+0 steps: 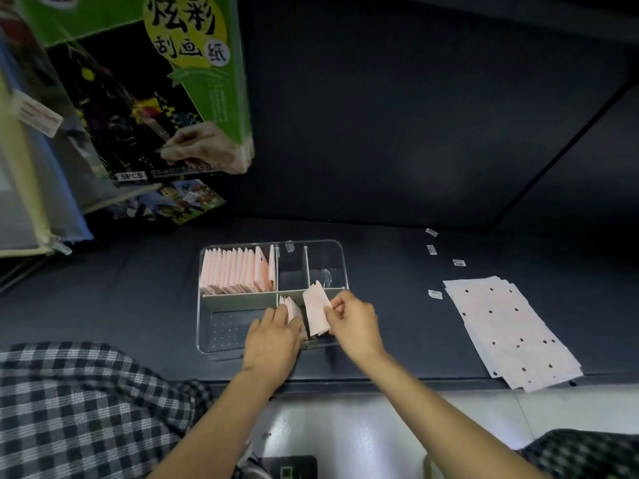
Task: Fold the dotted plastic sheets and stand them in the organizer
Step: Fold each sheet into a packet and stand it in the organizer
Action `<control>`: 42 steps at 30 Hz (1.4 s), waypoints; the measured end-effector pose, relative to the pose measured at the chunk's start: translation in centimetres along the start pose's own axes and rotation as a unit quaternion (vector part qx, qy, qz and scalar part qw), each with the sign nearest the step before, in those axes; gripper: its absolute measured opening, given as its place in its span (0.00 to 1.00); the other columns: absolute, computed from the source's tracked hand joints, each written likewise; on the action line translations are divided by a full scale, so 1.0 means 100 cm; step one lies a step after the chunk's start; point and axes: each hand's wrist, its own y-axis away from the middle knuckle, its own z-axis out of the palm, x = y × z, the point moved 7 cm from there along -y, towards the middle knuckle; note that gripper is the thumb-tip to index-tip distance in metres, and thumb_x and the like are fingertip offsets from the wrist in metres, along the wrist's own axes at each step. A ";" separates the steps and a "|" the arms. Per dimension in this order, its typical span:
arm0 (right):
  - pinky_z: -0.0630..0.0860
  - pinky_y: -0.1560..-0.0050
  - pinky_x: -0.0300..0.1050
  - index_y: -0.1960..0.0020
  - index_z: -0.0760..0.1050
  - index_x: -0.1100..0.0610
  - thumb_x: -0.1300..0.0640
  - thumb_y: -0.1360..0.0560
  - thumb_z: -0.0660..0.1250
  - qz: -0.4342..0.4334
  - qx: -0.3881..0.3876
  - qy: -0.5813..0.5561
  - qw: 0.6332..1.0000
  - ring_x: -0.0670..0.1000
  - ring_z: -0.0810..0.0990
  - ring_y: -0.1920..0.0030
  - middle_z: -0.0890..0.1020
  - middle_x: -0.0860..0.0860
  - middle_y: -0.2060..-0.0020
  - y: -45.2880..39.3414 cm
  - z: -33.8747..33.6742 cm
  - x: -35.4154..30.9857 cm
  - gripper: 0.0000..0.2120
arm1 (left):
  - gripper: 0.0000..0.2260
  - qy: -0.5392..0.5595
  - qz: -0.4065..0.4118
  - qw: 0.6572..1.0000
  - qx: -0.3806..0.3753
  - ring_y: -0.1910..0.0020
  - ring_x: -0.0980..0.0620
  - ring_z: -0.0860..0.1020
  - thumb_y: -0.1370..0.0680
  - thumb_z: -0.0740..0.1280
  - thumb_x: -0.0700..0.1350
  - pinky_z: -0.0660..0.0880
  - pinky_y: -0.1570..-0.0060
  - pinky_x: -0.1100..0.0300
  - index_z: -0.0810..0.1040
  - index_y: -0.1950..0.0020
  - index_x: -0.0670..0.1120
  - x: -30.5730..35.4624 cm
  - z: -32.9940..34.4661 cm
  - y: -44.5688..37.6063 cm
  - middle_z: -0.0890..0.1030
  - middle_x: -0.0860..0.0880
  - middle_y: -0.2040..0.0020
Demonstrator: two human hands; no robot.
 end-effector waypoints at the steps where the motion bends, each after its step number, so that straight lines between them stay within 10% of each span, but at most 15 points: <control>1: 0.75 0.55 0.48 0.55 0.75 0.58 0.57 0.25 0.64 -0.018 -0.004 0.038 0.999 0.56 0.80 0.58 0.82 0.52 0.63 -0.001 0.003 -0.006 0.04 | 0.14 0.003 0.000 1.000 0.003 0.41 0.48 0.67 0.19 0.53 0.53 0.66 0.47 0.55 0.70 0.37 0.50 -0.001 0.000 0.000 0.69 0.49 0.39; 8: 0.73 0.56 0.49 0.48 0.72 0.62 0.61 0.24 0.57 -0.048 -0.042 0.196 0.978 0.62 0.79 0.51 0.81 0.60 0.53 -0.007 0.031 -0.029 0.08 | 0.13 0.042 0.001 0.999 0.015 0.42 0.47 0.67 0.19 0.55 0.51 0.65 0.47 0.55 0.72 0.38 0.50 -0.002 -0.001 0.001 0.69 0.49 0.41; 25: 0.76 0.54 0.45 0.51 0.79 0.57 0.57 0.24 0.56 0.058 -0.143 0.124 0.980 0.60 0.81 0.50 0.83 0.58 0.52 0.000 0.053 -0.011 0.13 | 0.15 0.176 -0.061 0.982 0.003 0.35 0.48 0.61 0.20 0.58 0.46 0.69 0.40 0.55 0.73 0.34 0.47 -0.003 0.004 0.006 0.63 0.48 0.31; 36: 0.69 0.60 0.42 0.57 0.79 0.54 0.49 0.25 0.65 0.048 -0.099 0.046 0.993 0.55 0.80 0.52 0.82 0.53 0.54 0.004 0.041 0.016 0.10 | 0.16 0.134 -0.034 0.990 0.029 0.38 0.45 0.65 0.20 0.60 0.46 0.71 0.44 0.52 0.72 0.32 0.52 0.002 0.005 0.008 0.66 0.47 0.32; 42: 0.72 0.53 0.43 0.51 0.78 0.53 0.52 0.26 0.68 0.065 0.019 0.070 0.995 0.52 0.79 0.49 0.80 0.51 0.52 0.008 -0.054 0.134 0.06 | 0.10 0.133 0.032 0.981 0.134 0.45 0.38 0.74 0.24 0.66 0.40 0.74 0.49 0.45 0.80 0.43 0.41 0.030 -0.024 0.001 0.77 0.40 0.44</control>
